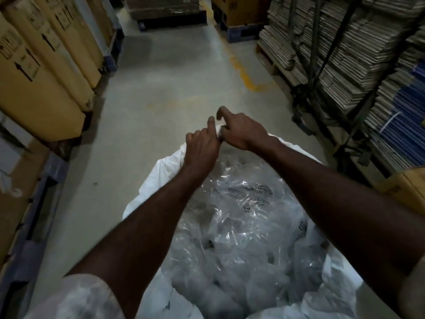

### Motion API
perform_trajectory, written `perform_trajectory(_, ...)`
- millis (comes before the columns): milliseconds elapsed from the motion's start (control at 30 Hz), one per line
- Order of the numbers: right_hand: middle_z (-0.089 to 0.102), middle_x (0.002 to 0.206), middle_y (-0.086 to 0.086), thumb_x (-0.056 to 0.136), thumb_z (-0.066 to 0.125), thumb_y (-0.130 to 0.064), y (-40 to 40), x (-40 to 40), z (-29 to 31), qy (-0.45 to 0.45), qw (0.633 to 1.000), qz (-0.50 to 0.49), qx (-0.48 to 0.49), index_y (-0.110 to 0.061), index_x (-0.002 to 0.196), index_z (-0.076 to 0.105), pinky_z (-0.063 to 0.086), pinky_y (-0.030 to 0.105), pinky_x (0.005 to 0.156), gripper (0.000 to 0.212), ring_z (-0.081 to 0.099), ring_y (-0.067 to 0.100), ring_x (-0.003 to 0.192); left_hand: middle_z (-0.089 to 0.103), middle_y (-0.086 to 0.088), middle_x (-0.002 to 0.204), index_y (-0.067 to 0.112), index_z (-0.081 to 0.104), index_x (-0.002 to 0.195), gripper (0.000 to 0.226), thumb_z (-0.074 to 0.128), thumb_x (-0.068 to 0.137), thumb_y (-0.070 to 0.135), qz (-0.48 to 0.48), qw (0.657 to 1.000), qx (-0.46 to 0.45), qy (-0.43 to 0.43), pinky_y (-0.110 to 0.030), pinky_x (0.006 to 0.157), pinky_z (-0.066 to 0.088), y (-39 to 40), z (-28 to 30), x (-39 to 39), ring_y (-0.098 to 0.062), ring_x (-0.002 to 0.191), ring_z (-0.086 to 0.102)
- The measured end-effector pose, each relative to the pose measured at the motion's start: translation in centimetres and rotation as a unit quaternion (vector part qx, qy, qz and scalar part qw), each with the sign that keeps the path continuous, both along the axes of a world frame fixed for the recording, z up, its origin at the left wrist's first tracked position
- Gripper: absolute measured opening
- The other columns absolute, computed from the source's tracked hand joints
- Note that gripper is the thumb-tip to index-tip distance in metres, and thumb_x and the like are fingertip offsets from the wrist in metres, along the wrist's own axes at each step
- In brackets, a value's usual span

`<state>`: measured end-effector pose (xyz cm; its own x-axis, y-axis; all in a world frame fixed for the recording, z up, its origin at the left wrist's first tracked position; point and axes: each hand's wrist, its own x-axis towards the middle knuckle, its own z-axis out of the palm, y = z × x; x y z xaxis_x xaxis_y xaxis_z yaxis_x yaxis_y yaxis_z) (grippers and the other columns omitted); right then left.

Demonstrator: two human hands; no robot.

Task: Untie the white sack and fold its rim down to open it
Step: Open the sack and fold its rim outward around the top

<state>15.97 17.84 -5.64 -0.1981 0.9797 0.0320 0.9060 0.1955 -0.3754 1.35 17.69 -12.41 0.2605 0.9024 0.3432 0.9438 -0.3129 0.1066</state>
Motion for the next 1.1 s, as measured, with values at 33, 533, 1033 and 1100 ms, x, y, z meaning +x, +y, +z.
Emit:
perform_trajectory(33, 0.07, 0.123, 0.014, 0.099, 0.052, -0.029, -0.3, -0.3, -0.3, -0.039, 0.999, 0.001, 0.038, -0.025, 0.137, 0.048, 0.045, 0.049, 0.092, 0.039, 0.065, 0.038, 0.11, 0.076, -0.015, 0.102, 0.015, 0.04, 0.147, 0.042, 0.052, 0.111, 0.032, -0.014, 0.998, -0.031, -0.049, -0.049, 0.086, 0.052, 0.4, 0.2, -0.1, -0.039, 0.086, 0.074)
perform_trajectory(533, 0.06, 0.143, 0.007, 0.077, 0.048, -0.003, -6.1, 5.8, -3.2, -0.061, 0.99, -0.079, 0.097, -0.032, 0.149, 0.057, 0.048, 0.049, 0.091, 0.078, 0.059, 0.043, 0.109, 0.062, -0.021, 0.138, 0.009, 0.045, 0.162, 0.082, 0.054, 0.082, 0.022, -0.12, 0.991, 0.051, 0.027, -0.056, 0.114, 0.046, -1.2, 0.9, 4.9, -0.038, 0.129, 0.063)
perform_trajectory(1033, 0.051, 0.154, 0.01, 0.085, 0.073, -0.02, -12.4, 7.5, -0.6, -0.106, 0.978, -0.152, 0.099, -0.03, 0.143, 0.054, 0.047, 0.057, 0.101, 0.062, 0.057, 0.041, 0.124, 0.073, -0.016, 0.118, 0.012, 0.048, 0.134, 0.038, 0.05, 0.096, 0.004, -0.102, 0.978, -0.178, -0.034, -0.049, 0.101, 0.041, 1.5, 2.3, 9.4, -0.042, 0.115, 0.067)
perform_trajectory(1100, 0.044, 0.157, 0.014, 0.085, 0.072, -0.017, -15.2, 8.2, -1.6, -0.104, 0.972, -0.194, 0.084, -0.029, 0.148, 0.049, 0.048, 0.055, 0.099, 0.068, 0.056, 0.044, 0.12, 0.07, -0.021, 0.117, 0.012, 0.051, 0.126, 0.032, 0.049, 0.095, 0.004, -0.084, 0.966, -0.241, -0.046, -0.049, 0.1, 0.044, 2.5, 3.1, 9.4, -0.043, 0.111, 0.065)
